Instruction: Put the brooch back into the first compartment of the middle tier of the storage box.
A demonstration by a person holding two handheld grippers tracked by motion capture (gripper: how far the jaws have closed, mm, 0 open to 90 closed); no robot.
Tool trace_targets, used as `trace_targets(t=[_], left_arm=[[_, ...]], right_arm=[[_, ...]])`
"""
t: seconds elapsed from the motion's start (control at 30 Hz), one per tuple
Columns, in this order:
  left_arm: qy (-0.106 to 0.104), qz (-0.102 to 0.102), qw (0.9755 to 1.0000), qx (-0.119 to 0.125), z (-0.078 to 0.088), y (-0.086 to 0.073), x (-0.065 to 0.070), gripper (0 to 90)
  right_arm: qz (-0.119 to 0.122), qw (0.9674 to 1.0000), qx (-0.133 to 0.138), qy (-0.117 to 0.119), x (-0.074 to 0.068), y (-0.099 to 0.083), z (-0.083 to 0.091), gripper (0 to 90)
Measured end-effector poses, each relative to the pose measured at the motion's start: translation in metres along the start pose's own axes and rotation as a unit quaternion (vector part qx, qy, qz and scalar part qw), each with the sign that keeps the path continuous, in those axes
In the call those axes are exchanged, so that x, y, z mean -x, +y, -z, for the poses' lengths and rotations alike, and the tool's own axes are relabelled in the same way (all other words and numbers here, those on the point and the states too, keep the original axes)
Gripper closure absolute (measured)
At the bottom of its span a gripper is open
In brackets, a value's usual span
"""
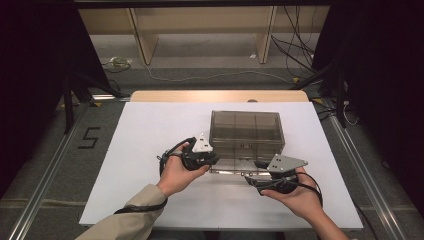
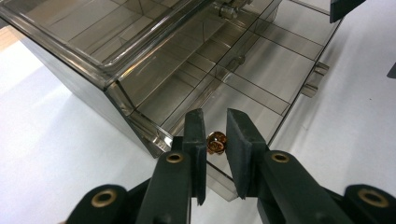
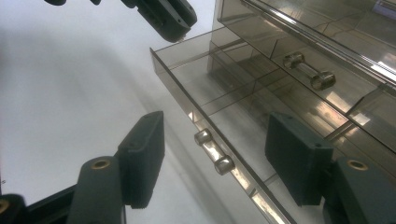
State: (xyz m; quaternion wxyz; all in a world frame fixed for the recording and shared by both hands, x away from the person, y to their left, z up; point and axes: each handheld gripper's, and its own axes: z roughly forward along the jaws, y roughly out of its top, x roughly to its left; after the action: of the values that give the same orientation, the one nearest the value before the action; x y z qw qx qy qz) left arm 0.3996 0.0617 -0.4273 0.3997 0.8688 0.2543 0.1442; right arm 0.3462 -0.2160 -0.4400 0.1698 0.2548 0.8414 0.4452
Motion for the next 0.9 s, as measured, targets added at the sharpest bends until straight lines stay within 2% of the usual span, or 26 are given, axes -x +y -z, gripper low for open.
trace_targets(t=[0.9], left_arm=[[-0.007, -0.007, 1.0000, -0.002, -0.0073, 0.0051, 0.0054, 78.4]], right_arm=[[-0.002, 1.0000, 0.001, -0.001, 0.0000, 0.0001, 0.0007, 38.4]])
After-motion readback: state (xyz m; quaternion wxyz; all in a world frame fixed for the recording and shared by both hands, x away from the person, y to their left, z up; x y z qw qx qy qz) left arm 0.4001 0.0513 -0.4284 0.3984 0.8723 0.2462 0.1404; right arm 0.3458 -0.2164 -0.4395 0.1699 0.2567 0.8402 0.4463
